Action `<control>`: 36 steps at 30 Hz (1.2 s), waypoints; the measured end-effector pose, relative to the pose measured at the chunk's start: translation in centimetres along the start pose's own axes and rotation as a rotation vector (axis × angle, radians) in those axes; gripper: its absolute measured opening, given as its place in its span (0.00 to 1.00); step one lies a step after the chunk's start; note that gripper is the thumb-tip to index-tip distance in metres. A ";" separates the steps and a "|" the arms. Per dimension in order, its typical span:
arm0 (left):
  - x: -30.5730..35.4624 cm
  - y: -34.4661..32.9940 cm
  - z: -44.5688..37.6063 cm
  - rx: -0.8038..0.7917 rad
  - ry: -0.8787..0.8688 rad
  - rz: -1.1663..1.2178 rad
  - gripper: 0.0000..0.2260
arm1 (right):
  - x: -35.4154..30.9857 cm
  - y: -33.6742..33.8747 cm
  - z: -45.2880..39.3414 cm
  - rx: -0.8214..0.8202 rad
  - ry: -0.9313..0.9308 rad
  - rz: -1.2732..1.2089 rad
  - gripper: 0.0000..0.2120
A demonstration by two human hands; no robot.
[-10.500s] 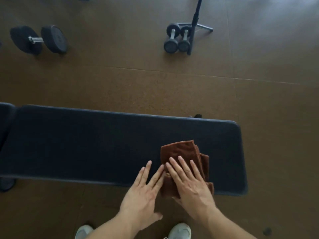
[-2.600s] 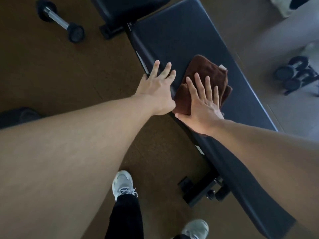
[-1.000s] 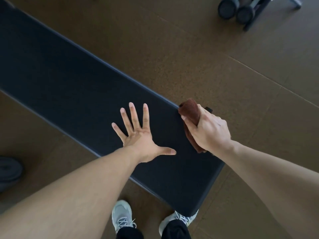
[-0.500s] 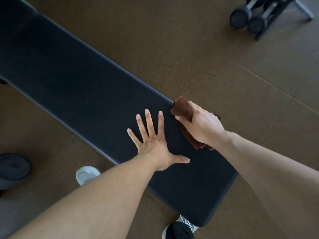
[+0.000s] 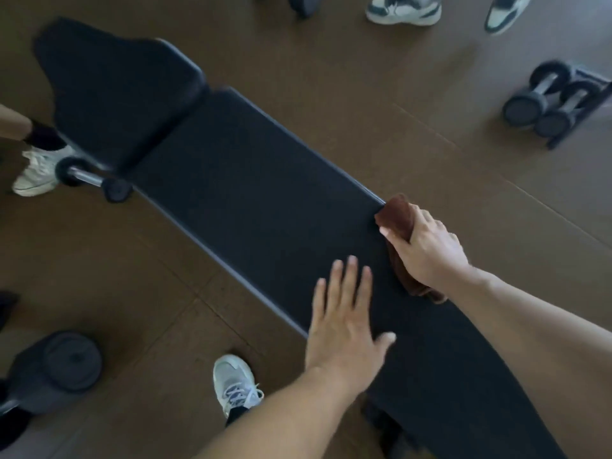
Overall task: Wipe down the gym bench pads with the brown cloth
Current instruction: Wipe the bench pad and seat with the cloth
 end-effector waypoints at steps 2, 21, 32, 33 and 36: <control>-8.0 3.9 -1.4 0.098 0.120 -0.023 0.45 | -4.6 -1.4 -2.4 0.043 -0.005 0.040 0.32; -27.4 12.5 -9.6 -0.059 0.124 -0.017 0.67 | -30.0 -6.3 -17.5 0.035 0.140 0.062 0.33; -27.5 12.8 -6.9 0.193 0.099 0.014 0.60 | -29.3 -8.3 -12.1 -0.061 0.508 0.203 0.33; -27.5 12.0 -5.6 0.247 0.100 0.046 0.56 | -28.9 -8.8 -10.4 -0.073 0.537 0.209 0.32; -27.9 7.7 -0.6 0.308 0.126 0.150 0.46 | -28.5 -11.0 -6.1 -0.137 0.645 0.275 0.33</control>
Point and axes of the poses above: each hand's wrist, its own z-axis away from the middle knuckle, its own y-axis out of the back of the hand, x = y × z, the point moved 7 cm from there along -z, towards the middle knuckle, and after that the axes turned 6 degrees about -z, right-handed, at the moved point
